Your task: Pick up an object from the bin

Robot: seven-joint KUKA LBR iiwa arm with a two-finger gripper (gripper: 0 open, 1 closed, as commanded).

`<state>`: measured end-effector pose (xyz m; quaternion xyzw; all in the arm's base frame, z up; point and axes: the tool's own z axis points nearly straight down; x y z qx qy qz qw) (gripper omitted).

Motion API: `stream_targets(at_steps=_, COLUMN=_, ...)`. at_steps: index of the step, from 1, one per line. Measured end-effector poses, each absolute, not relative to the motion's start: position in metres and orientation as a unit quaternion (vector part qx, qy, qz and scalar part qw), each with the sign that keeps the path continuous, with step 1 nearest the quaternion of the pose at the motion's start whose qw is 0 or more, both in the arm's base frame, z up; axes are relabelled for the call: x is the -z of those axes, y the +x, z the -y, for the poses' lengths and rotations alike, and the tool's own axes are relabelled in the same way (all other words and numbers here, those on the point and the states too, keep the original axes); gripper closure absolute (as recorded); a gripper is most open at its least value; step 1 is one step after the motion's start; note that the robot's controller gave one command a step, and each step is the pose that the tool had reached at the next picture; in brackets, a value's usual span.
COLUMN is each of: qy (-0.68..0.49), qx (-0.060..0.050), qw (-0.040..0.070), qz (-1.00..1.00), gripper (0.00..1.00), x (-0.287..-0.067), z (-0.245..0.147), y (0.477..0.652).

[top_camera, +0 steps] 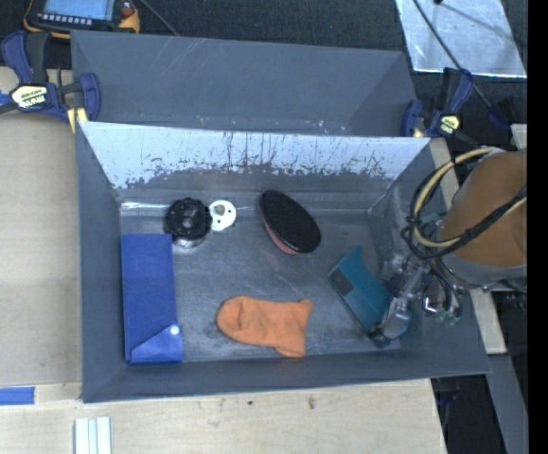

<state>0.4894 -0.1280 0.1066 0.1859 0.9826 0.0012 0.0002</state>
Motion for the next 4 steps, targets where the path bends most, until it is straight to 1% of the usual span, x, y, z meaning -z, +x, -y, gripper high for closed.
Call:
stream_targets(at_steps=1, qy=0.223, qx=0.000, qw=0.000, qz=-0.975, gripper=0.00, x=-0.072, z=0.131, y=0.490)
stream_targets(at_steps=2, qy=0.258, qx=0.000, qw=-0.002, qz=-0.966, gripper=1.00, x=-0.069, z=0.111, y=0.488)
stream_targets(at_steps=4, qy=0.258, qx=0.000, qw=-0.002, qz=-0.966, gripper=1.00, x=-0.070, z=0.111, y=0.487)
